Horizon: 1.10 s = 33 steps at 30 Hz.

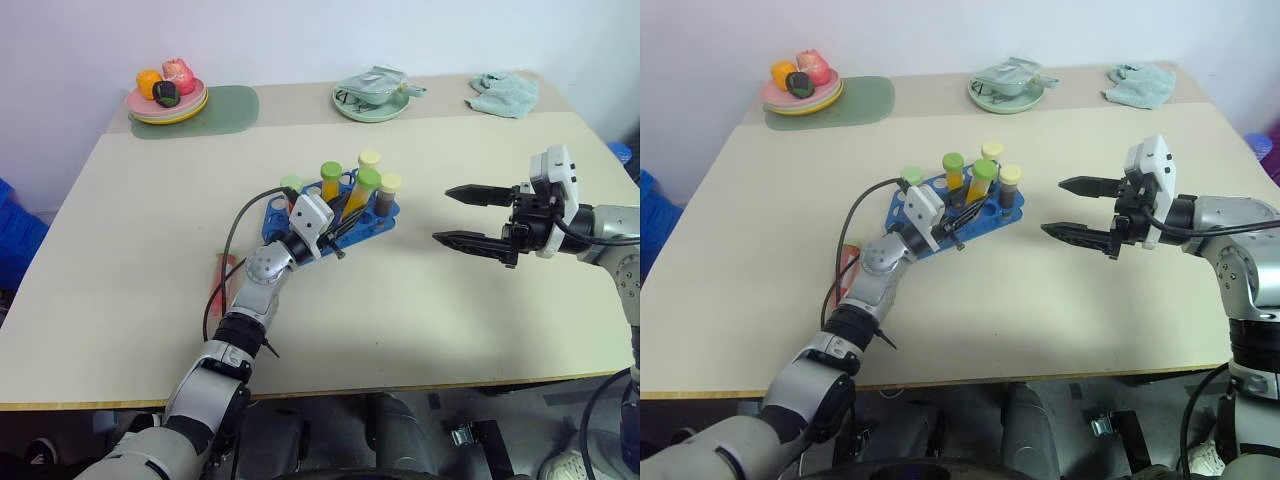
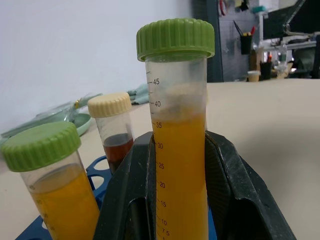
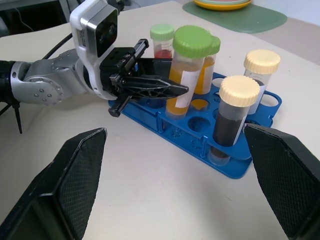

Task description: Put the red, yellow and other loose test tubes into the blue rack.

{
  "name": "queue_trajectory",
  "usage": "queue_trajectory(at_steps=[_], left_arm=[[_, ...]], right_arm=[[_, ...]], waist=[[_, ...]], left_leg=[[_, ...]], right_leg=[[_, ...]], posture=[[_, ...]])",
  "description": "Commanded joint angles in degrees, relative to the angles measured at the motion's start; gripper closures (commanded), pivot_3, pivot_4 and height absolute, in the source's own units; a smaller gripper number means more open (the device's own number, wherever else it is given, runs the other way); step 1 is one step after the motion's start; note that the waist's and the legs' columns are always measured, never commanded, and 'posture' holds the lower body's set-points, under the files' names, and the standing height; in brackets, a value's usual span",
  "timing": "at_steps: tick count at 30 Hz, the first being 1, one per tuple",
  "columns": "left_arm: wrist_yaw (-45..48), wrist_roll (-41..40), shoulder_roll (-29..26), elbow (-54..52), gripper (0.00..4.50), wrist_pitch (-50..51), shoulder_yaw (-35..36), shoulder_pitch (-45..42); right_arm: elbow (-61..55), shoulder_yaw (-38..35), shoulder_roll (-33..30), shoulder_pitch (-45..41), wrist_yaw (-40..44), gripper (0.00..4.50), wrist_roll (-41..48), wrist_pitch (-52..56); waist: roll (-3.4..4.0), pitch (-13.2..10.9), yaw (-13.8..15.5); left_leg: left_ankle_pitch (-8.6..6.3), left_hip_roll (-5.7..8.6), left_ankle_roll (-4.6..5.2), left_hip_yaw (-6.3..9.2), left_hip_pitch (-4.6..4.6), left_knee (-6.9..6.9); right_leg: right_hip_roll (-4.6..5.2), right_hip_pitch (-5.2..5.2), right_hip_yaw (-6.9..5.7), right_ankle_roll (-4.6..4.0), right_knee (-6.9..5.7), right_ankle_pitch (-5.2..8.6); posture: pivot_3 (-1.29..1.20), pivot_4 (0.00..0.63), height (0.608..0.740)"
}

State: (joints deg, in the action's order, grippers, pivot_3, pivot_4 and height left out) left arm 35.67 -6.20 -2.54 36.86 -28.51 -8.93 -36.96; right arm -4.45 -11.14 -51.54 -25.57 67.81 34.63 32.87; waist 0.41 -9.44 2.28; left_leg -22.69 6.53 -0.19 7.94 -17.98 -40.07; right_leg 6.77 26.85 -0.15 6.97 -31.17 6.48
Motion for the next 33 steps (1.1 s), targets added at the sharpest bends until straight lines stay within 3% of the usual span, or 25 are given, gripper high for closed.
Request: queue_trajectory(at_steps=[1,18,33], left_arm=[[0.2,1.6,-0.6,-2.0,3.76,-1.7,-0.6,1.0],[0.1,0.0,-2.4,-6.3,3.76,0.3,1.0,5.0],[-1.6,-2.5,-1.3,-11.3,3.76,12.2,2.1,6.1]], right_arm=[[-0.8,-1.7,-1.0,-1.1,0.0,0.00,0.3,-1.1],[0.2,-1.0,-0.6,-2.1,0.1,0.00,-0.7,-2.6],[1.1,0.0,-0.1,-3.1,0.0,0.00,-1.8,-3.9]], waist=[[0.00,0.0,0.0],[0.03,0.0,-0.1],[0.04,0.0,-0.1]], left_leg=[[0.00,0.00,0.00,0.00,0.00,0.00],[0.00,-0.04,0.00,-0.01,0.01,0.01],[0.00,-0.05,0.00,-0.02,0.01,0.01]], right_leg=[[0.00,0.00,0.00,0.00,0.00,0.00],[-0.04,0.00,0.00,0.00,0.00,0.00],[-0.04,0.00,0.00,0.00,0.00,0.00]], posture=[[0.00,0.150,0.740],[0.00,0.150,0.740],[0.00,0.150,0.740]])
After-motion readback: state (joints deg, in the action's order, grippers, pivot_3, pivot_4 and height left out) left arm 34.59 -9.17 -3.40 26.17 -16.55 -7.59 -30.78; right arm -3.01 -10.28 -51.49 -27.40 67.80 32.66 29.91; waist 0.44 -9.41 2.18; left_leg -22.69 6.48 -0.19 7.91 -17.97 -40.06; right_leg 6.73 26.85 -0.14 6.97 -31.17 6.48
